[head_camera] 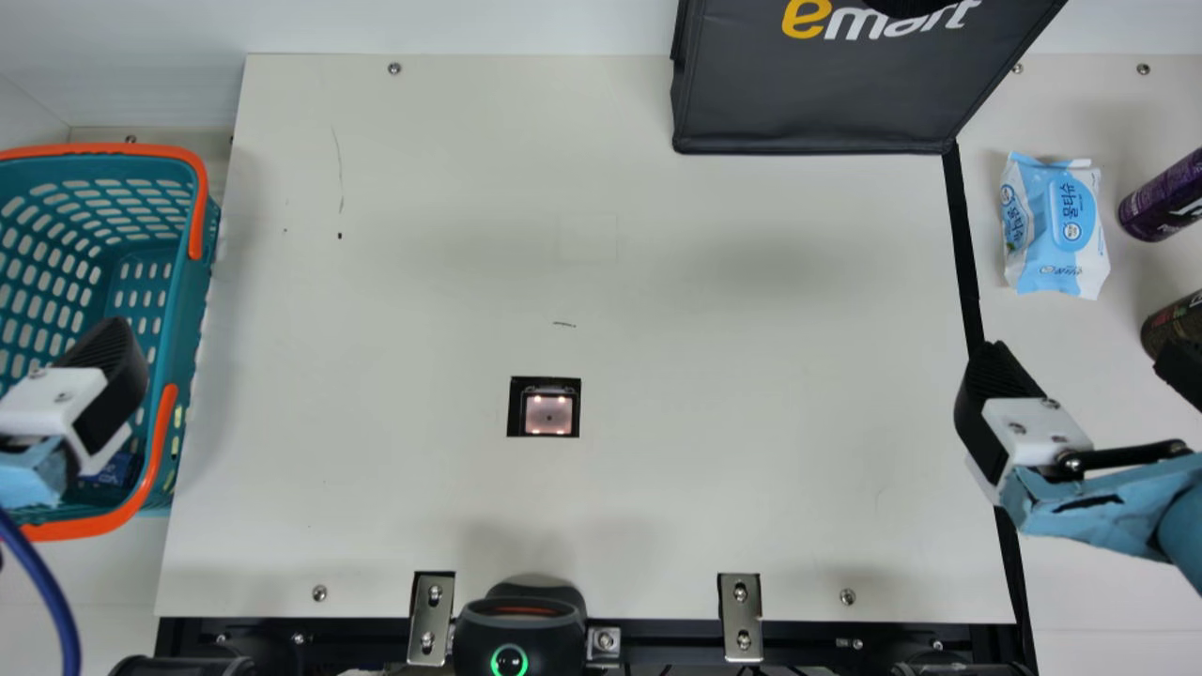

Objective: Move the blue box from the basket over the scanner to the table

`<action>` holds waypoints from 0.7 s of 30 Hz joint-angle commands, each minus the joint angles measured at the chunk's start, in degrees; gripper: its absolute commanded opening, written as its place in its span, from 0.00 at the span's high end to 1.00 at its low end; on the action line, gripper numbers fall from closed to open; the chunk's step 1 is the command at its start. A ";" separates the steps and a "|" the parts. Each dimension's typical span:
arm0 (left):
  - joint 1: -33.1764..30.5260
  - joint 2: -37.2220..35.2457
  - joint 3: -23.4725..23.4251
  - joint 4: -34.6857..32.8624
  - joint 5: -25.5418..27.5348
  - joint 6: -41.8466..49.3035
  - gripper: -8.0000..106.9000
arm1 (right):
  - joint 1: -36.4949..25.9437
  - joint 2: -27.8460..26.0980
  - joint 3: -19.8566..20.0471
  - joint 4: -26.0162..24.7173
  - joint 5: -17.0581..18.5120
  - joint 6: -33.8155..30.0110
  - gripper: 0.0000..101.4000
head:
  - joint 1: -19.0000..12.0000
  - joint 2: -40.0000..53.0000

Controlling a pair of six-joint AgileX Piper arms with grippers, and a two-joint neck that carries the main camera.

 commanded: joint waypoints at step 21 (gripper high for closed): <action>0.00 0.00 0.00 0.00 0.00 0.00 0.15 | 0.00 0.00 0.00 0.00 0.00 0.00 0.06 | -1.75 20.09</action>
